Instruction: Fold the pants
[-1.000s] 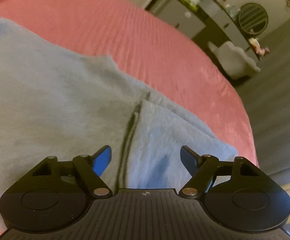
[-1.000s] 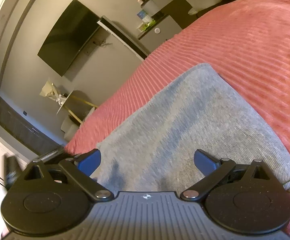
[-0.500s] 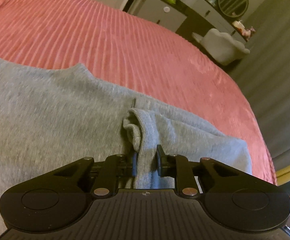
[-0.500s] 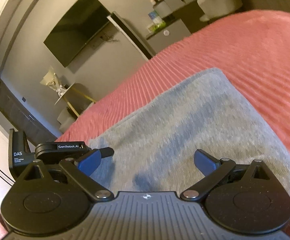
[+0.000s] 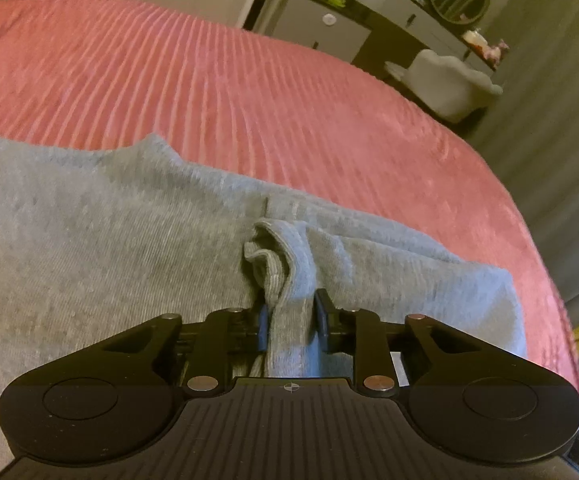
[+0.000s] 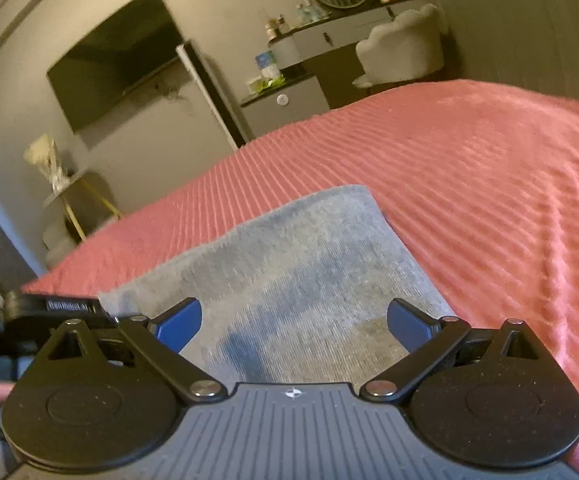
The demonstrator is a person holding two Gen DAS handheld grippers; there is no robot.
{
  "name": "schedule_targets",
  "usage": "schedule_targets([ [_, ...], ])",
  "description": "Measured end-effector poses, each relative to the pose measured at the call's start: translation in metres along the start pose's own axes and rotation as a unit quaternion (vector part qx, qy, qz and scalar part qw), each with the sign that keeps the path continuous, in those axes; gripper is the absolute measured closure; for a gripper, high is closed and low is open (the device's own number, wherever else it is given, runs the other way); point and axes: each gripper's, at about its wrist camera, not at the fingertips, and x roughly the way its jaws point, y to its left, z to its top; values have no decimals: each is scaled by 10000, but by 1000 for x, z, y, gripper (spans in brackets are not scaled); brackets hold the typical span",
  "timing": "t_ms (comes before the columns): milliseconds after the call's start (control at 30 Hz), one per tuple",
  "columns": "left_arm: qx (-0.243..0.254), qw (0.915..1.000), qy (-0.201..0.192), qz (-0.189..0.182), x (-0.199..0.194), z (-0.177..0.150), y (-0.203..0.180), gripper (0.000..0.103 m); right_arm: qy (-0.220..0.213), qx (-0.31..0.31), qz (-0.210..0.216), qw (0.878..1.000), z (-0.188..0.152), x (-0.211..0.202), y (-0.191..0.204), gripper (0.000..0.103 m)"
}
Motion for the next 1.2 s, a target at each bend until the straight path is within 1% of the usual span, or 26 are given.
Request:
schedule_targets([
  [133, 267, 9994, -128, 174, -5, -2, -10, 84, 70, -483, -200, 9986, -6, 2, 12, 4],
  [267, 354, 9985, -315, 288, -15, -1, -17, 85, 73, -579, -277, 9979, -6, 0, 14, 4],
  [367, 422, 9961, -707, 329, -33, -1, -24, 86, -38, -542, -337, 9980, -6, -5, 12, 4],
  [433, 657, 9923, -961, 420, -40, -1, -31, 85, -83, -477, -342, 9982, -5, -6, 10, 4],
  [467, 864, 9889, -1071, 568, -37, -3, -34, 85, -45, -471, -361, 9982, -6, -4, 9, 4],
  [500, 1125, 9840, -1112, 825, -30, -6, -36, 85, 5, -495, -375, 9981, -7, -2, 9, 4],
  [533, 1368, 9785, -1032, 1144, -17, -10, -36, 81, 56, -555, -392, 9977, -8, 0, 10, 4],
  [567, 1482, 9771, -803, 1296, -4, -13, -34, 75, 105, -708, -464, 9964, -10, 2, 14, 4],
  [600, 1496, 9768, -775, 1324, 0, -16, -30, 72, 137, -896, -526, 9945, -11, 4, 18, 4],
  [633, 1472, 9760, -875, 1345, -5, -16, -29, 65, 158, -1050, -577, 9927, -13, 5, 21, 4],
  [667, 1385, 9758, -923, 1420, -12, -13, -29, 60, 198, -1250, -657, 9898, -15, 6, 25, 4],
  [700, 1225, 9767, -988, 1458, -19, -9, -28, 58, 227, -1375, -708, 9877, -17, 7, 27, 4],
  [733, 967, 9777, -1153, 1462, -31, -7, -25, 60, 241, -1447, -738, 9864, -17, 8, 29, 4],
  [767, 789, 9762, -1340, 1514, -41, -6, -23, 61, 244, -1468, -750, 9860, -16, 8, 28, 4],
  [800, 654, 9744, -1469, 1573, -51, -5, -22, 61, 252, -1441, -752, 9864, -16, 8, 28, 4],
  [833, 592, 9753, -1507, 1504, -58, -4, -22, 61, 254, -1406, -743, 9870, -15, 7, 27, 4],
  [900, 633, 9821, -1419, 1064, -65, -7, -26, 58, 239, -1393, -735, 9872, -16, 7, 27, 4],
  [933, 706, 9842, -1354, 900, -65, -12, -30, 53, 233, -1406, -737, 9870, -16, 7, 28, 4],
  [967, 830, 9860, -1215, 786, -61, -17, -36, 45, 220, -1421, -733, 9869, -16, 7, 27, 4],
  [1000, 980, 9873, -995, 764, -53, -22, -40, 44, 209, -1425, -729, 9869, -16, 7, 27, 4],
  [1033, 1178, 9869, -683, 870, -42, -27, -43, 43, 197, -1438, -726, 9867, -16, 7, 26, 4],
  [1067, 1402, 9824, -337, 1185, -28, -31, -45, 43, 192, -1466, -733, 9863, -16, 8, 28, 4],
  [1100, 1563, 9748, -123, 1586, -17, -34, -45, 38, 183, -1523, -767, 9852, -17, 8, 29, 4],
  [1133, 1580, 9721, -194, 1726, -16, -35, -43, 30, 169, -1588, -818, 9838, -17, 8, 29, 4],
  [1167, 1453, 9720, -286, 1823, -21, -32, -40, 31, 144, -1684, -891, 9816, -17, 8, 30, 4],
  [1200, 1297, 9703, -371, 2007, -27, -27, -37, 33, 98, -1742, -1001, 9796, -16, 7, 30, 4],
])
